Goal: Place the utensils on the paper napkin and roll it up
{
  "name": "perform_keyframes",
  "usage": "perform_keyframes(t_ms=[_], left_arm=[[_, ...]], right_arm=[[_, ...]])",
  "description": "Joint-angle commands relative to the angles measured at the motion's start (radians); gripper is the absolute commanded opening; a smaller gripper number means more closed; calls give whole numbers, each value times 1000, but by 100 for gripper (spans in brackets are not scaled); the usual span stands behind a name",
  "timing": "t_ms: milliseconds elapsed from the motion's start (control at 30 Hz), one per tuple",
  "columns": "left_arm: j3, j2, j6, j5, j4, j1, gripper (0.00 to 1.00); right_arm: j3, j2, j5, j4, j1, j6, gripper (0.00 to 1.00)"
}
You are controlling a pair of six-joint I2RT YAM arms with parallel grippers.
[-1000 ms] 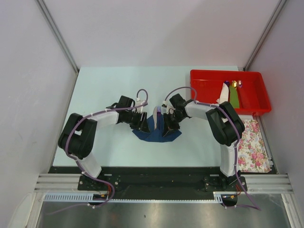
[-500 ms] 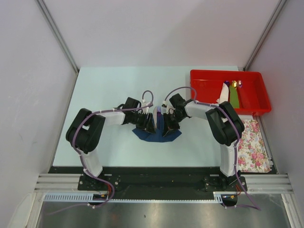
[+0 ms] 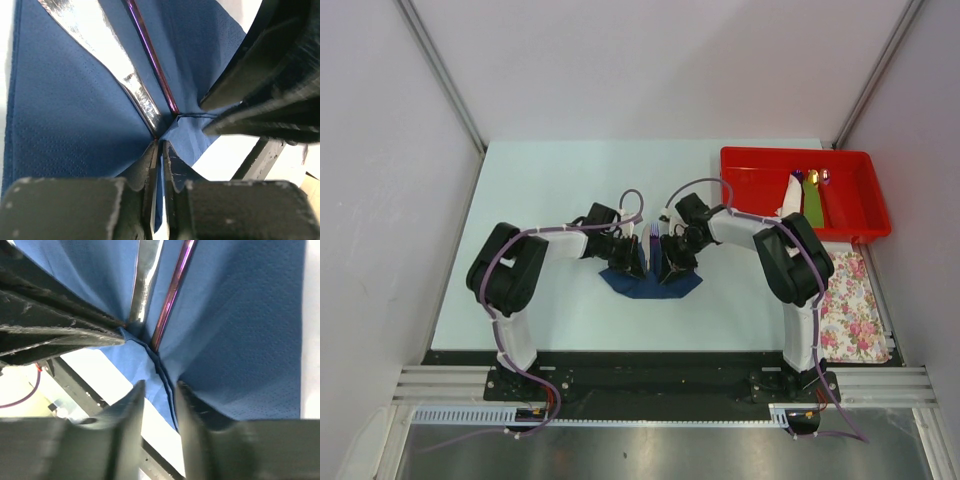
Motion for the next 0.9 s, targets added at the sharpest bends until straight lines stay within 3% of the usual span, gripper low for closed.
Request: perform_keyframes(t_ms=[0,33,267,467,633,867], left_arm=[[24,29,15,-81,-46,-6,10],[21,30,15,-81,-43,-6,8],[24,42,11,-81,-47,-8,7],[32,52,22,-86,-57,-14,7],[35,58,18,-87,-55,-20,7],[38,61,18,-93,-50,-28,7]], right_arm=[[29,-46,26,-30,-25,-29,44],[22,-73,29,-42,-39,-35,52],[-11,-165,81,-130,-108,-111,77],[-57,-210,173,-159,-149,-140,91],[-85,-201,206,-160,-160,-147,90],[-125,-141,103,-122,-151,-132,83]])
